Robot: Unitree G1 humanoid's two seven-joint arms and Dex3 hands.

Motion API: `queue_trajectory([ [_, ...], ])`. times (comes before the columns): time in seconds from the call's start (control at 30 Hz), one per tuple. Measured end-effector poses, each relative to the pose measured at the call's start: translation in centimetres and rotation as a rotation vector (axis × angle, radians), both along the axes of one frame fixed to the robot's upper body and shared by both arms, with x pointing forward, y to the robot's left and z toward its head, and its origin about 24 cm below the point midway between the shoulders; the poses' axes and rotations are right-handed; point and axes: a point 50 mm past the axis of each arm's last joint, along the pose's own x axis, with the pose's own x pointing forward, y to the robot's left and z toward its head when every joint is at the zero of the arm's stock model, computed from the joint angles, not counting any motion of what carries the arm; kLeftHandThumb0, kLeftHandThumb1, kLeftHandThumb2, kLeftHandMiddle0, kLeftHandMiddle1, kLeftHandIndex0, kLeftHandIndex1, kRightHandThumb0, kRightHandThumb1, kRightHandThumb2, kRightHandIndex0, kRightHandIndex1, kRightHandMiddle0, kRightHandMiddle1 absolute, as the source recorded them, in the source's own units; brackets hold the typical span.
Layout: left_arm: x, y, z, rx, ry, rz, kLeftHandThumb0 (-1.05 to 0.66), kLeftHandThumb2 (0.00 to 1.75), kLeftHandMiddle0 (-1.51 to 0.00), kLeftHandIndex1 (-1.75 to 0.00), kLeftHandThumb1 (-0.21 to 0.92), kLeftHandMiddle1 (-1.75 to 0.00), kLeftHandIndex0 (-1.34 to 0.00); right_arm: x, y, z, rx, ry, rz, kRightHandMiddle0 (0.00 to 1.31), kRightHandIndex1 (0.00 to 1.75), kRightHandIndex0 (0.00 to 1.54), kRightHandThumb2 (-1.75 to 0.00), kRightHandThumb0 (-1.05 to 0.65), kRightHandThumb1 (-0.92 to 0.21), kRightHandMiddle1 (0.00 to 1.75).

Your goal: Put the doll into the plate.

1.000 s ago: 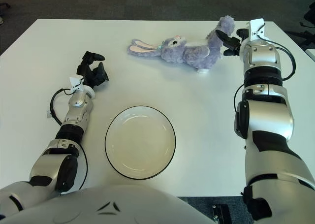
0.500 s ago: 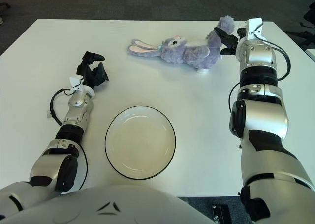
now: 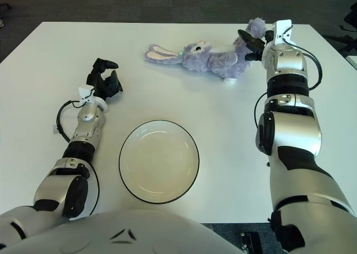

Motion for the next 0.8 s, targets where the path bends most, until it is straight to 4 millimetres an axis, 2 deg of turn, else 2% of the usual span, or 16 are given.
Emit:
queue_trajectory([
  [0.2, 0.0, 0.0, 0.0, 0.001, -0.003, 0.005, -0.39, 0.9, -1.08, -1.75, 0.64, -1.75, -0.36, 0.2, 0.5, -0.4, -0.017, 0.026, 0.003, 0.0, 1.75, 0.25, -0.1, -1.05, -0.87, 0.0],
  [0.33, -0.1, 0.0, 0.1, 0.002, -0.01, 0.007, -0.38, 0.88, -1.09, -1.75, 0.66, -1.75, -0.35, 0.4, 0.7, -0.3, -0.016, 0.039, 0.0, 0.02, 1.75, 0.29, -0.1, -1.05, -0.87, 0.01],
  [0.47, -0.1, 0.0, 0.2, 0.001, -0.017, 0.006, -0.38, 0.87, -1.09, -1.75, 0.67, -1.75, -0.34, 0.8, 0.6, -0.5, -0.014, 0.011, 0.016, 0.03, 1.75, 0.32, -0.1, -0.88, -0.83, 0.09],
  [0.5, -0.1, 0.0, 0.2, 0.001, -0.019, 0.006, -0.38, 0.87, -1.09, -1.75, 0.67, -1.75, -0.34, 0.8, 0.5, -0.7, -0.014, 0.002, 0.021, 0.02, 1.75, 0.33, -0.13, -0.82, -0.8, 0.12],
  [0.53, -0.1, -0.1, 0.2, 0.001, -0.021, 0.006, -0.38, 0.86, -1.09, -1.75, 0.67, -1.75, -0.34, 0.8, 0.3, -0.9, -0.011, -0.004, 0.023, 0.01, 1.75, 0.34, -0.26, -0.74, -0.73, 0.17],
  [0.57, -0.1, -0.1, 0.2, 0.001, -0.023, 0.006, -0.38, 0.86, -1.09, -1.75, 0.67, -1.75, -0.34, 0.8, 0.1, -1.1, -0.009, -0.01, 0.025, 0.01, 1.75, 0.37, -0.41, -0.68, -0.64, 0.5],
  [0.6, -0.1, -0.1, 0.3, 0.001, -0.025, 0.006, -0.38, 0.85, -1.1, -1.75, 0.68, -1.75, -0.34, 0.7, 0.0, -1.3, -0.003, -0.009, 0.021, 0.1, 1.75, 0.39, -0.55, -0.63, -0.57, 0.9],
  [0.63, -0.1, -0.1, 0.3, 0.001, -0.026, 0.006, -0.38, 0.85, -1.1, -1.75, 0.68, -1.75, -0.34, 0.7, -0.1, -1.5, 0.008, -0.006, 0.015, 0.13, 1.75, 0.4, -0.6, -0.61, -0.55, 1.05],
  [0.67, -0.1, 0.0, 0.3, 0.001, -0.026, 0.007, -0.38, 0.85, -1.1, -1.75, 0.68, -1.75, -0.34, 0.6, -0.2, -1.7, 0.022, -0.003, 0.006, 0.3, 1.75, 0.41, -0.69, -0.54, -0.54, 1.22],
  [0.7, -0.1, 0.0, 0.2, 0.001, -0.025, 0.007, -0.38, 0.85, -1.1, -1.75, 0.68, -1.75, -0.33, 0.6, -0.2, -1.9, 0.037, -0.002, -0.004, 0.36, 1.75, 0.41, -0.72, -0.52, -0.54, 1.28],
  [0.77, -0.1, 0.0, 0.2, 0.001, -0.025, 0.007, -0.38, 0.85, -1.1, -1.75, 0.68, -1.75, -0.33, 0.5, -0.2, -2.0, 0.068, -0.005, -0.029, 0.48, 1.75, 0.47, -0.99, -0.22, -0.44, 1.41],
  [0.8, -0.1, 0.0, 0.2, 0.001, -0.024, 0.008, -0.38, 0.84, -1.1, -1.75, 0.68, -1.75, -0.33, 0.5, -0.2, -2.1, 0.08, -0.005, -0.041, 0.49, 1.75, 0.48, -1.03, -0.17, -0.42, 1.43],
])
